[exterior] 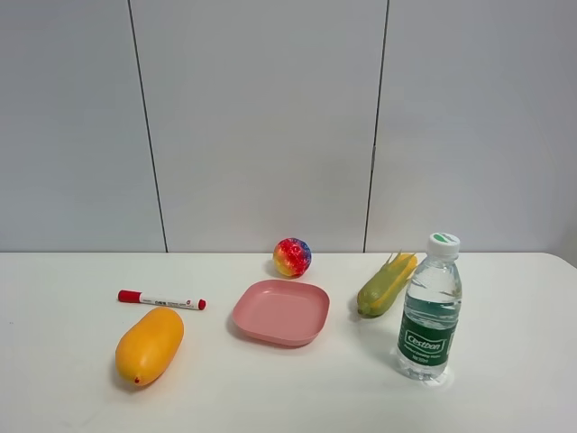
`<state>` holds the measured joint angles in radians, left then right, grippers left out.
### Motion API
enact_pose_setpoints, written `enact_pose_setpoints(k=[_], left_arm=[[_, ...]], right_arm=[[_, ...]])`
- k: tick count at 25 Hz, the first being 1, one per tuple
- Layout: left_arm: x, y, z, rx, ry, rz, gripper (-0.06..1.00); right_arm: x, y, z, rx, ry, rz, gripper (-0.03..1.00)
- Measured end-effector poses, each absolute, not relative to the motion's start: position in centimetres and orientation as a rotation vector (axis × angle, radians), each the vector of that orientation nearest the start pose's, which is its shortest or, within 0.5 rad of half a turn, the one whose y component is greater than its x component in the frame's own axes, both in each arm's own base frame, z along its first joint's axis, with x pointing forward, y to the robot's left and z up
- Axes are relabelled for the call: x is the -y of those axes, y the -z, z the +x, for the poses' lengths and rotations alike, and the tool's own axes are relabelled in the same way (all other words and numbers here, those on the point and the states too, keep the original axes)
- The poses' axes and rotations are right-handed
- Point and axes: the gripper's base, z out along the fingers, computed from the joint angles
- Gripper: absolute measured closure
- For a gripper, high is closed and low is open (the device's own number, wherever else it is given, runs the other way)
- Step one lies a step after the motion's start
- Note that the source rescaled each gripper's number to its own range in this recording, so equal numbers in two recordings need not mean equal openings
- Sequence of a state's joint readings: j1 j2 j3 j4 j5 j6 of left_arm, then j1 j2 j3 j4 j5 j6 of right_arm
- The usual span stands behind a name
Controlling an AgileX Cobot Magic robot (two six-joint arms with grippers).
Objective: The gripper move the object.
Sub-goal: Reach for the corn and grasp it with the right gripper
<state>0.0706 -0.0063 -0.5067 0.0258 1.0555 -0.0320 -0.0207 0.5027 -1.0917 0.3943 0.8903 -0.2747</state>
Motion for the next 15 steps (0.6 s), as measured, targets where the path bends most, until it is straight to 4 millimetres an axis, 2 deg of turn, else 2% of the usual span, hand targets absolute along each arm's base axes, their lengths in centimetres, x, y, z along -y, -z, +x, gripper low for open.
enact_pose_setpoints(k=[2,5,9,12,15], left_arm=[[-0.2,-28.0,-0.7,-2.023,-0.055,-0.105,-0.06],[-0.2,-28.0,-0.7,-2.023,-0.055,-0.105,-0.06],[-0.2,-28.0,-0.7,-2.023,-0.055,-0.105,-0.06],[-0.2,-28.0,-0.7,-2.023,-0.055,-0.105,-0.06],[-0.2,-28.0,-0.7,-2.023,-0.055,-0.105,-0.06]], right_arm=[[-2.8,-48.3,5.3,-1.69,-0.25,-0.238,-0.03],[-2.9,-51.7,8.6,-1.709,-0.254,-0.263,-0.03],[-3.0,-53.7,15.1,-1.84,-0.293,-0.282,-0.03],[-2.8,-53.0,21.0,-1.959,-0.331,-0.235,-0.03],[-2.7,-50.7,26.7,-2.095,-0.33,-0.211,-0.03]])
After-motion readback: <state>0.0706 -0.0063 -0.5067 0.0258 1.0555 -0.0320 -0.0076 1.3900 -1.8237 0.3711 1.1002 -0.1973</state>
